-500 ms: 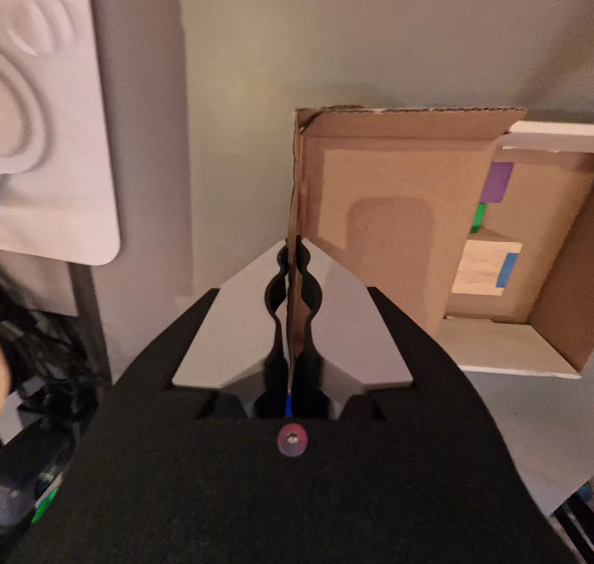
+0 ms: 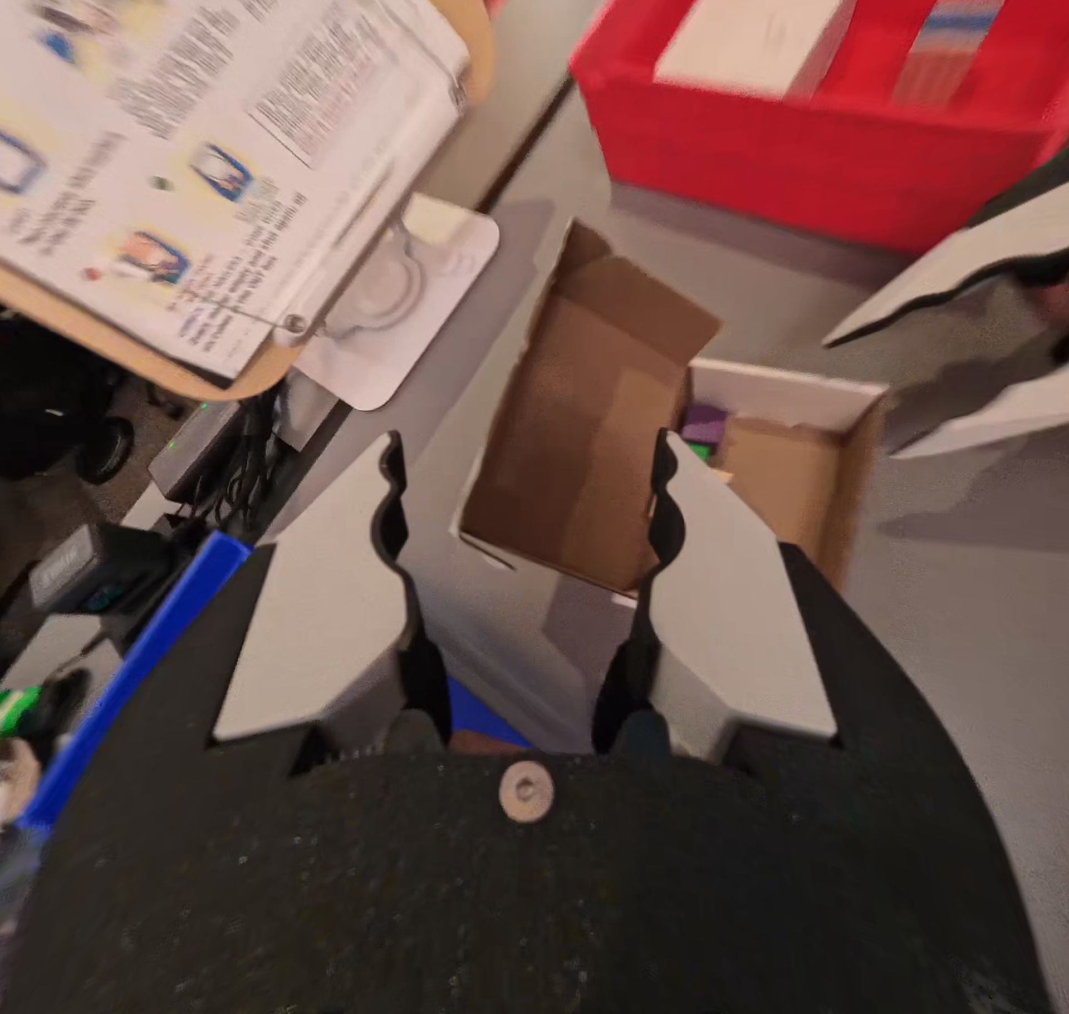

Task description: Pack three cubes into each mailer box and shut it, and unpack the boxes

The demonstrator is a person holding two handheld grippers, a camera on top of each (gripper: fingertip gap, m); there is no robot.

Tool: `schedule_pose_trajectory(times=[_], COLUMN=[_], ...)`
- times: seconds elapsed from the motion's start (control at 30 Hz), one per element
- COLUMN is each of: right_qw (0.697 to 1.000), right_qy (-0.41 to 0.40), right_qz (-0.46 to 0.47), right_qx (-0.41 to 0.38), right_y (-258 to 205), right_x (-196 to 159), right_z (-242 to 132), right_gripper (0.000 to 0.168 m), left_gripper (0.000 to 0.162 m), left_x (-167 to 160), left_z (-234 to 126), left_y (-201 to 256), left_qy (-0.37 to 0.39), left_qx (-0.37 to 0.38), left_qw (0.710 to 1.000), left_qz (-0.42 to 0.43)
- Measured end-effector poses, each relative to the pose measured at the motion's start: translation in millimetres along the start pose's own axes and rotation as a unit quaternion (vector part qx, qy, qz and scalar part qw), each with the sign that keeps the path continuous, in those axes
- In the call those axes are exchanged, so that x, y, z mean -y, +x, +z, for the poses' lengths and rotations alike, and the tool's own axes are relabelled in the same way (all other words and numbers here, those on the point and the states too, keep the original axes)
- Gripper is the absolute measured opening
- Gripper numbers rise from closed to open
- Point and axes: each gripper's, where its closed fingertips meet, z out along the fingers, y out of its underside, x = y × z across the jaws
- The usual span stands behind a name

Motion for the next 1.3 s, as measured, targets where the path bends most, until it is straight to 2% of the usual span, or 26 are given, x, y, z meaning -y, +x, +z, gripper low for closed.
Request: schedule_pose_trajectory(times=[0.1,0.17,0.23,0.3,0.37,0.47,0.5,0.6,0.67,0.73,0.83,1.0,1.07,1.2,1.3], right_qw=[0.999,0.996,0.988,0.979,0.967,0.957,0.954,0.937,0.932,0.93,0.929,0.923,0.923,0.945,0.962], right_qy=[0.007,0.007,-0.011,-0.035,-0.07,-0.127,-0.151,-0.235,-0.258,-0.277,-0.293,-0.331,-0.338,-0.289,-0.22], right_qz=[0.048,0.093,0.152,0.201,0.241,0.259,0.257,0.258,0.253,0.24,0.228,0.194,0.179,0.148,0.147], right_qx=[0.004,0.005,0.012,0.025,0.036,0.037,0.025,0.002,-0.01,-0.03,-0.022,-0.032,-0.029,-0.038,-0.068], right_y=[3,1,-5,-13,-20,-23,-22,-21,-19,-15,-21,-26,-30,-25,2], right_x=[8,17,21,25,28,30,26,13,10,8,11,1,-4,26,73], right_z=[-10,-12,-8,1,12,25,30,42,51,60,77,93,95,70,13], right_gripper=[0.062,0.061,0.06,0.06,0.06,0.06,0.06,0.061,0.061,0.061,0.061,0.06,0.042,0.042,0.041], left_gripper=[0.083,0.075,0.093,0.127,0.142,0.156,0.153,0.13,0.129,0.128,0.126,0.126,0.127,0.127,0.127], left_x=[-4,-24,-67,-104,-119,-119,-118,-119,-118,-119,-119,-118,-118,-119,-124], left_z=[-56,-64,-36,-3,25,52,58,65,63,61,57,55,56,55,53], left_y=[39,76,100,99,95,107,110,112,116,118,126,132,131,131,125], left_qy=[0.091,0.118,0.052,-0.015,-0.034,-0.036,-0.032,-0.026,-0.024,-0.031,-0.053,-0.054,-0.05,-0.049,-0.057], left_qx=[-0.001,-0.04,-0.065,-0.055,-0.06,-0.11,-0.112,-0.092,-0.073,-0.02,0.03,0.053,0.05,0.042,0.046], left_qw=[0.994,0.988,0.993,0.995,0.993,0.987,0.988,0.992,0.991,0.989,0.982,0.977,0.976,0.976,0.977], left_qz=[-0.063,-0.087,-0.089,-0.088,-0.1,-0.113,-0.105,-0.081,-0.11,-0.145,-0.18,-0.201,-0.207,-0.209,-0.203])
